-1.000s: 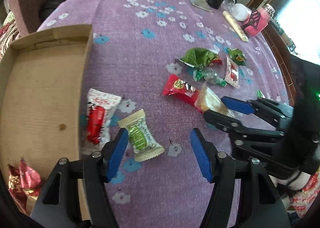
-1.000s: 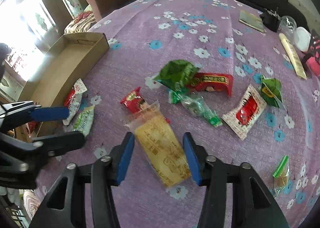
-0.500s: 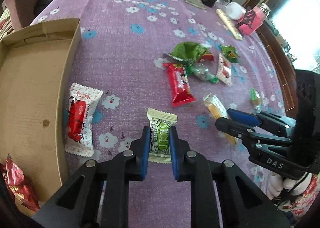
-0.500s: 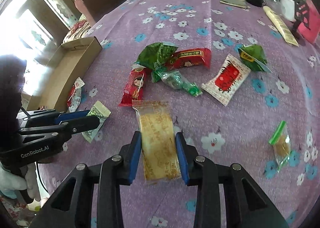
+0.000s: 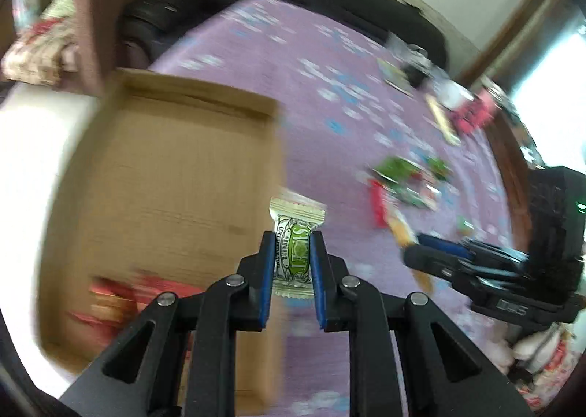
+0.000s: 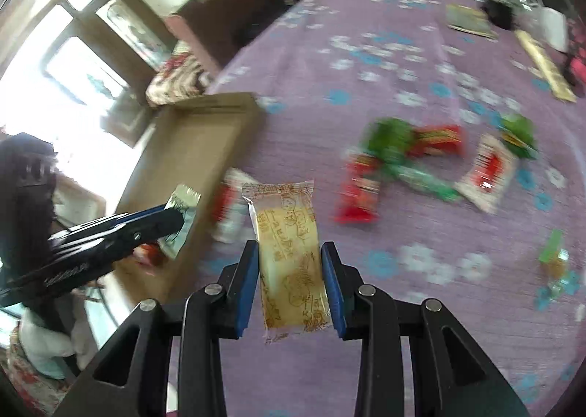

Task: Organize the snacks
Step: 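Carry the green candy and cake bar into the box and release both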

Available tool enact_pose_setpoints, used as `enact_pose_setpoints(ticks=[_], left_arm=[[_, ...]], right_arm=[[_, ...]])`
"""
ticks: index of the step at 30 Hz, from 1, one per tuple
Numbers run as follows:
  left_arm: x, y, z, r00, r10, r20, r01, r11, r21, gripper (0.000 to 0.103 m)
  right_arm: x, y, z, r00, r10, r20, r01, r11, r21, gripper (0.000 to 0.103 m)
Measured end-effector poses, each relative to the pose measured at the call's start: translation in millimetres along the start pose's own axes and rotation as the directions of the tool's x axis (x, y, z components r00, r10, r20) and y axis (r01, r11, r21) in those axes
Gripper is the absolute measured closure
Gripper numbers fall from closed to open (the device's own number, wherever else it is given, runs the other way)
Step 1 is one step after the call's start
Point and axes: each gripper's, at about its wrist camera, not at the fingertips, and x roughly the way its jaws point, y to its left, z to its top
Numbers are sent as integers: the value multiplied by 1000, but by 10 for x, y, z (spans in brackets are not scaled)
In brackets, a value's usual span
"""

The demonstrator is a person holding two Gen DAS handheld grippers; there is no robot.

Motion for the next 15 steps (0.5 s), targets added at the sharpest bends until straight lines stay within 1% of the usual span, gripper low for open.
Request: enact_pose_setpoints(ticks=[1,3,5,8,10,13,15], left_arm=[[-35,102,20,1000,16,9,-16,1000,-9,83],[-94,422,59,999,34,15,-33,998,-59,83],[-94,683,63,997,71,12,-69,994,-88,83],[-20,958,41,996,91,-13,-92,990,-108,83],[54,1115,41,996,88,-36,-91,989,-120,83],[133,1262,37,994,94,-60,-101,987,-125,83],[157,1307,51,994,78,-70,-87,987,-133,82]], right_arm=[[51,92,30,1000,19,-6,-19,1000,-3,70],[205,331,105,998,62,-22,-62,998,-9,70],[381,526,155,996,78,-35,-79,997,-11,70],[656,798,220,993,100,-55,-101,995,2,70],[873,977,255,992,95,-77,-95,995,-3,70],[1173,1174,286,993,54,-101,-56,998,-17,70],[1343,1260,301,993,27,-117,-30,999,-21,70]])
